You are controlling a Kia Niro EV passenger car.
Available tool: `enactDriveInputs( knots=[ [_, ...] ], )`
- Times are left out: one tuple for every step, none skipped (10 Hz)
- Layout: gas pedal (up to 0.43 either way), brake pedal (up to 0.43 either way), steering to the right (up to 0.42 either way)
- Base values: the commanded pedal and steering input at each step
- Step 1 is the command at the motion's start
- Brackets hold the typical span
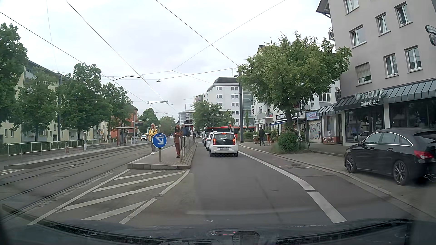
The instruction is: Follow the waypoints while adhering to traffic rules and regulations
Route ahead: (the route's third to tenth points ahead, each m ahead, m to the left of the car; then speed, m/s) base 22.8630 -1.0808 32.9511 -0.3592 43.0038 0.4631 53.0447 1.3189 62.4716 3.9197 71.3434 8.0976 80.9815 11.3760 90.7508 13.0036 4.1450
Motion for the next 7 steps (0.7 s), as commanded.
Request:
enactDriveInputs(
  knots=[
    [0.0, 0.061, 0.027],
    [0.0, 0.073, 0.028],
    [0.0, 0.085, 0.028],
    [0.0, 0.098, 0.026],
    [0.0, 0.104, 0.025],
    [0.0, 0.104, 0.023],
    [0.0, 0.11, 0.023]
  ],
)
